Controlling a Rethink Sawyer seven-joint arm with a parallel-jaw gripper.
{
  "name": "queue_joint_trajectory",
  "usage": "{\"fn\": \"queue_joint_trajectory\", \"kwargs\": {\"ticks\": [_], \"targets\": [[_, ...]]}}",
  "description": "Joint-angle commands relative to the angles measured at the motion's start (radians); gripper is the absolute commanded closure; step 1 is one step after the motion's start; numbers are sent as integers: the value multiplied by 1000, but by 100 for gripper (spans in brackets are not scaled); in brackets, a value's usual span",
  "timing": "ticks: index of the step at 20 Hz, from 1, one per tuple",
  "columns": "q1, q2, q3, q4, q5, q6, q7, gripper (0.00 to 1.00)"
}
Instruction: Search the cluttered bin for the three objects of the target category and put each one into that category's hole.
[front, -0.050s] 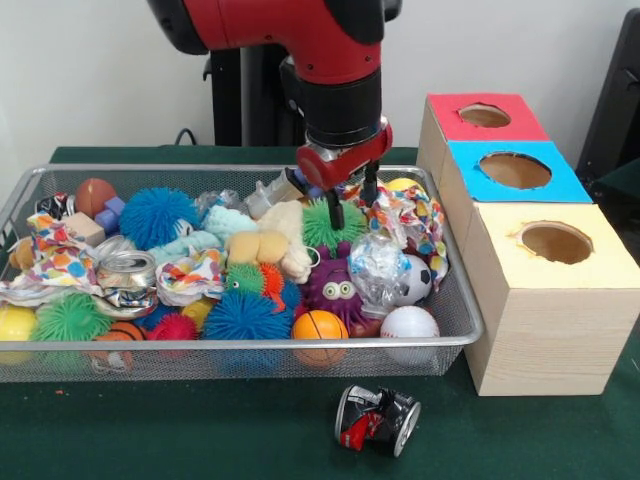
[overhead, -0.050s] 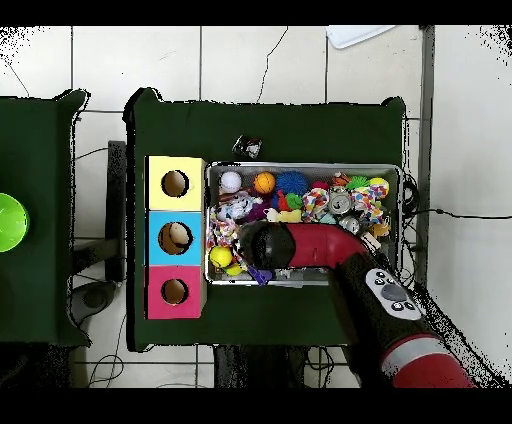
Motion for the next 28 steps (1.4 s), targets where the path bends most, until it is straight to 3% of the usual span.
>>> {"fn": "queue_joint_trajectory", "kwargs": {"ticks": [1, 16, 21, 28], "targets": [[-40, -4, 162, 20, 76, 70, 55, 0], [-19, -15, 151, -26, 61, 59, 82, 0], [-5, -27, 117, -68, 46, 101, 69, 0], [-31, -25, 131, -108, 51, 174, 16, 0]]}}
